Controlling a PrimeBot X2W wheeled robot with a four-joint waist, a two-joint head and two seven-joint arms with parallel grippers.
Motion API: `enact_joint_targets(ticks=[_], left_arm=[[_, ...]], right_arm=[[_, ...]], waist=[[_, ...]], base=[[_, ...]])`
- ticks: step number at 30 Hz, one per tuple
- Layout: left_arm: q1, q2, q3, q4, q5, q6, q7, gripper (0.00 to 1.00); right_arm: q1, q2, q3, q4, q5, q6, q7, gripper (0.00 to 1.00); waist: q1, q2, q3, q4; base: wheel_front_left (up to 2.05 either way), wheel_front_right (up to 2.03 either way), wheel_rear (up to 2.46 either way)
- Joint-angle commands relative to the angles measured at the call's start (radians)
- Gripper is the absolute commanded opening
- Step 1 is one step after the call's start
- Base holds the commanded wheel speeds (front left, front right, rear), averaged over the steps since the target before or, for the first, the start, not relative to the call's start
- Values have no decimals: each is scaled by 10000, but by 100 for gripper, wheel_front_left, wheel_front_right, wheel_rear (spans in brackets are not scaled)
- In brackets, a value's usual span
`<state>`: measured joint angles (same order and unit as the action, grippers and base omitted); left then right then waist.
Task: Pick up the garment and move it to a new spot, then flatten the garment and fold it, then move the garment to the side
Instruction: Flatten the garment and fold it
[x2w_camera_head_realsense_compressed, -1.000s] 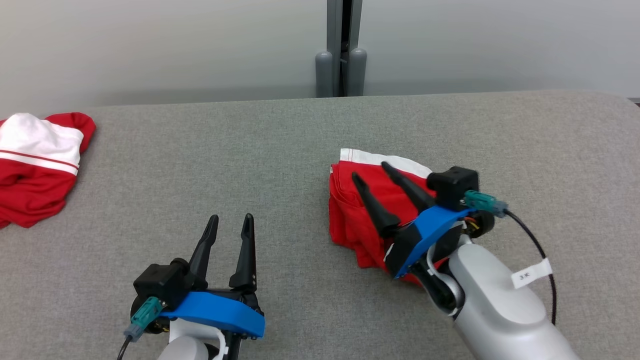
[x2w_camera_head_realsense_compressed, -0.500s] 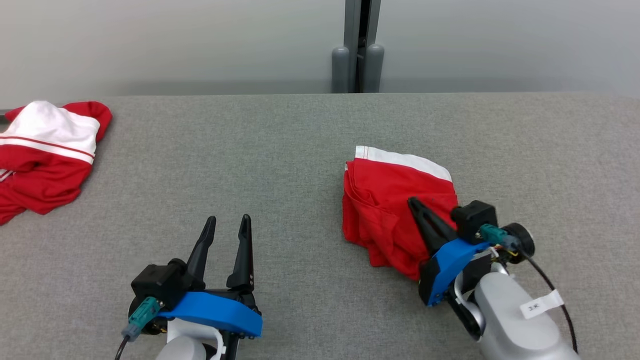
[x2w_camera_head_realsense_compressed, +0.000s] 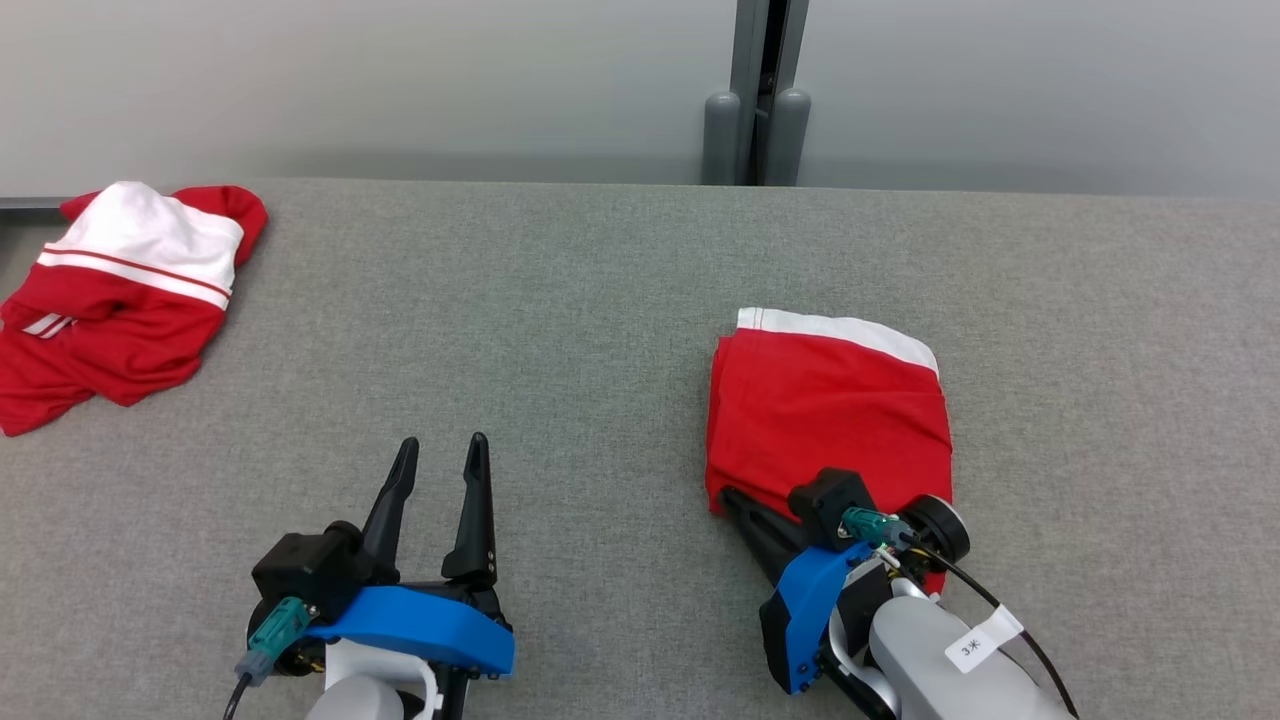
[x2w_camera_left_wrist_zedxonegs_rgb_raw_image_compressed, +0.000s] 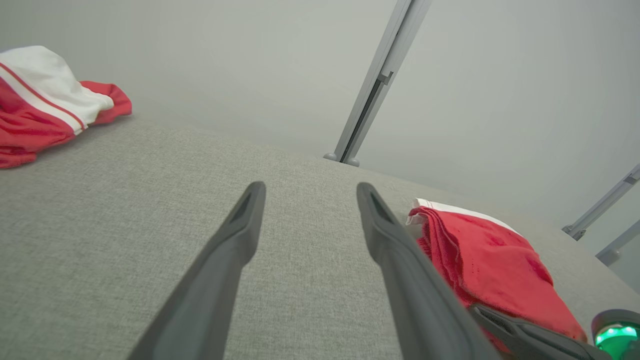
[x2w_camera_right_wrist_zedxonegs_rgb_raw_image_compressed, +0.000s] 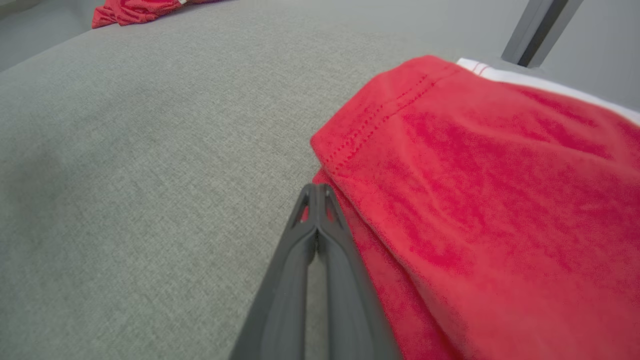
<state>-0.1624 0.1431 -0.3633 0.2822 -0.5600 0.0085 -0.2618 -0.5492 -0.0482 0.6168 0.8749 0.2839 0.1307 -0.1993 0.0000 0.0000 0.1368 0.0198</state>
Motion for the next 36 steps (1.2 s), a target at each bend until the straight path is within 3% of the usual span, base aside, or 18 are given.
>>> enact_joint_targets(ticks=[1,12,13,14,16,17,18,31,36], left_arm=[[98,-28,88,23,93,-45,-47,100],[270,-34,478,29,182,-76,-47,100],[294,-28,505,36,201,-68,-47,100],[304,-15,541,41,221,-62,-47,100],[341,-16,596,55,265,-66,-47,100],[343,-21,632,65,283,-67,-47,100],[348,-22,674,77,323,-68,-47,100],[880,-309,1247,514,790,-147,-47,100],[1263,-398,1570,652,1019,-129,-47,100]], right_arm=[[-91,-47,125,70,67,1,12,0],[-119,-39,1164,-341,695,1,-460,0],[-70,-39,1151,-433,690,1,-505,5],[-10,-39,1100,-523,684,1,-533,16],[114,-41,887,-744,684,1,-598,50],[176,-38,747,-850,639,1,-610,83],[271,-40,560,-981,591,1,-633,100],[2525,-36,-3394,-3187,-520,1,-663,100],[3449,-34,-4462,-3885,-700,1,-661,100]], waist=[[0,0,-6,-12],[0,0,-213,-401],[0,0,-245,-437],[0,0,-281,-475],[0,0,-367,-544],[0,0,-408,-576],[0,0,-456,-609],[0,0,-1101,-809],[0,0,-1204,-808]], base=[[0,0,0],[0,0,0],[0,0,0],[0,0,0],[0,0,0],[0,0,0],[0,0,0],[0,0,0],[0,0,0]])
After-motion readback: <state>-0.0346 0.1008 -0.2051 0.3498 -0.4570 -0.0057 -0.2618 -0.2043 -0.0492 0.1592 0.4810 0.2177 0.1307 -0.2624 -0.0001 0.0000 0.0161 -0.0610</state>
